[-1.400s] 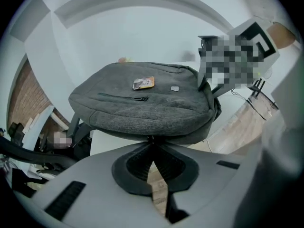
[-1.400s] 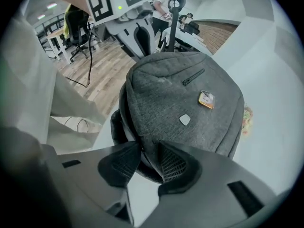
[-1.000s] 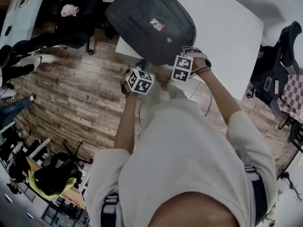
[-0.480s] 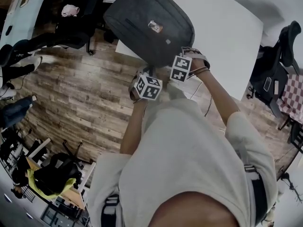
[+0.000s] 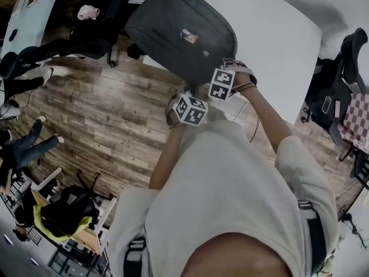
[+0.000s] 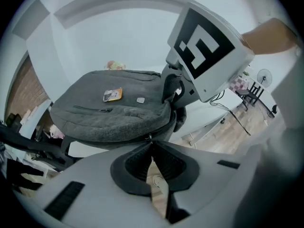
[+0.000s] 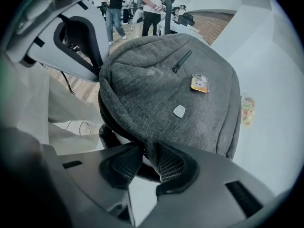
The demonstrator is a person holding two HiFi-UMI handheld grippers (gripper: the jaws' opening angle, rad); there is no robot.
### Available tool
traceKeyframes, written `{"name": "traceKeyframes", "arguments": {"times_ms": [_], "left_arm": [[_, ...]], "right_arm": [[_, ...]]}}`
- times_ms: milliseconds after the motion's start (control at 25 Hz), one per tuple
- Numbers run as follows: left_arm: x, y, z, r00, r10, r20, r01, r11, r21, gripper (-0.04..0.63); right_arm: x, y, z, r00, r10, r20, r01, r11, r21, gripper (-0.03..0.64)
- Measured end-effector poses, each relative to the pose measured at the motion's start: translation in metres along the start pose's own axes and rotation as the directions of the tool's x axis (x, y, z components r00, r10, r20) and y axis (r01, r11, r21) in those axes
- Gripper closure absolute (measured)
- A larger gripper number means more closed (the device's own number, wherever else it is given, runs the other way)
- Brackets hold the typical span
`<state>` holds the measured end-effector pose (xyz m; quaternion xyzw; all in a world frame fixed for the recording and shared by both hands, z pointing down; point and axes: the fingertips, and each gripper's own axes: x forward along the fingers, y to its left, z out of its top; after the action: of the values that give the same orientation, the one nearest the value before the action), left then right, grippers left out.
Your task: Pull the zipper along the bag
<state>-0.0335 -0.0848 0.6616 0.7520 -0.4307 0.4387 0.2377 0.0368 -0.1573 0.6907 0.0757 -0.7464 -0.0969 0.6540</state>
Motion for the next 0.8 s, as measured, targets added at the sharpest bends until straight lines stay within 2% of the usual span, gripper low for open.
{"name": "traceKeyframes", "arguments": {"times_ms": [200,360,600,800], "left_arm": [[-0.001,-0.002,-0.002,0.999,-0.049,0.002,0.049,0.998,-0.047,0.565],[0.004,0.007,-0.009,0.998,-0.065,-0.009,0.064,0.995,-0.078,0.565],[0.004,0.009,-0.005,0.998,-0.056,-0.003,0.056,0.998,-0.039,0.565],[0.006,0.013,-0.001,0.997,-0.079,0.0,0.079,0.997,0.018,0.565]], "right_arm": [[-0.001,0.001,-0.001,1.0,0.005,0.004,-0.005,1.0,-0.003,0.511],[-0.003,0.003,0.003,0.999,-0.011,0.046,0.013,0.999,-0.036,0.511],[-0.014,0.012,-0.002,0.995,-0.037,0.091,0.042,0.998,-0.053,0.517],[-0.022,0.02,-0.005,0.992,-0.084,0.097,0.079,0.996,0.05,0.519]]}}
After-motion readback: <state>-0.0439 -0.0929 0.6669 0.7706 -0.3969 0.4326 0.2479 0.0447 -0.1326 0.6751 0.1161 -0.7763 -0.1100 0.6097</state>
